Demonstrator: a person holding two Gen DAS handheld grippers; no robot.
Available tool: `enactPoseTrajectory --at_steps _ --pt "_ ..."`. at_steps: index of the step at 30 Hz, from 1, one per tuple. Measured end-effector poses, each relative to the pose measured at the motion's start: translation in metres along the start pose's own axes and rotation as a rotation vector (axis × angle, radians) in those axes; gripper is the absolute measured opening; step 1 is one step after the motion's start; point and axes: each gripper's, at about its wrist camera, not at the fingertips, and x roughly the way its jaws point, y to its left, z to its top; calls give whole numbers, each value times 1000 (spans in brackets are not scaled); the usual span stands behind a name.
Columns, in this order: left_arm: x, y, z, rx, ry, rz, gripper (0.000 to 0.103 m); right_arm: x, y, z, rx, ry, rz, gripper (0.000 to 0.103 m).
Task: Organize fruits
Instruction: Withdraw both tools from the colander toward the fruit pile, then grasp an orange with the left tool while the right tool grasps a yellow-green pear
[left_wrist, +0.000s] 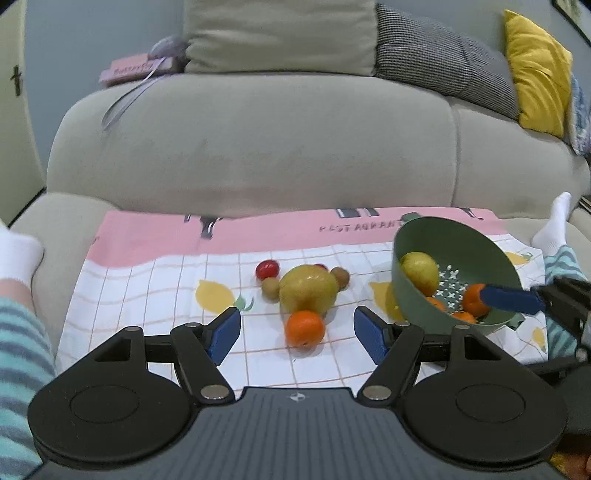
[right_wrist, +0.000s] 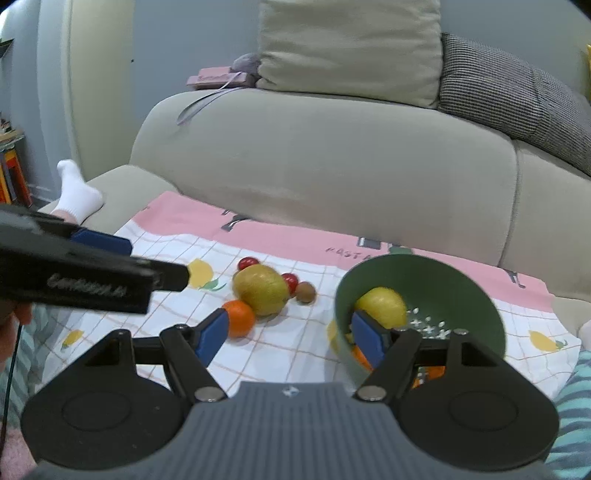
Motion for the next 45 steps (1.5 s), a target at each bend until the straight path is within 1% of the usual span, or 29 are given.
enactPoseTrajectory --at_steps 1,5,9,11,13,16,19,20,25,27,30,32,33,35,36,37,38,42,45 --pt "1 3 -3 -10 2 1 82 2 4 -3 -10 4 7 76" --pt "10 10 -7 -34 23 -1 82 11 16 -11 -54 18 14 76" --pt "21 20 -12 -65 55 6 76 23 23 -14 -81 32 8 76" --pt "26 24 -14 -80 67 4 76 28 26 -15 -92 30 2 76" --pt "30 29 -15 -94 69 7 71 32 28 -16 -95 26 0 76" --pt "36 35 -17 -105 73 15 71 40 31 -16 -100 25 3 78" --pt "45 39 -18 -97 79 41 70 47 35 -16 -125 12 1 78" --pt "48 39 -18 -94 84 43 68 49 36 -15 -135 9 1 78" --pt "60 45 -21 -106 109 31 51 63 43 -14 -184 -17 -24 78" --pt "62 46 -22 -109 107 28 49 68 45 -14 -199 -19 -15 78" --pt "67 50 -22 -130 108 19 49 78 48 -13 -239 -19 -35 76" --pt "70 53 -22 -146 117 22 46 83 49 -13 -247 -22 -34 76" --pt "72 55 -22 -157 126 13 44 86 49 -12 -249 -20 -35 74" --pt "77 58 -22 -170 145 -10 40 92 49 -12 -259 -17 -37 64" --pt "80 58 -22 -174 149 -19 37 94 50 -13 -268 -14 -43 62" --pt "81 58 -22 -176 147 -21 36 97 50 -13 -277 -13 -51 59" --pt "83 58 -22 -177 145 -26 36 100 49 -13 -282 -11 -51 56" --pt "90 54 -21 -180 140 -96 36 110 46 -15 -284 8 -49 48" --pt "96 48 -20 -163 142 -120 37 118 45 -21 -319 29 -70 39"
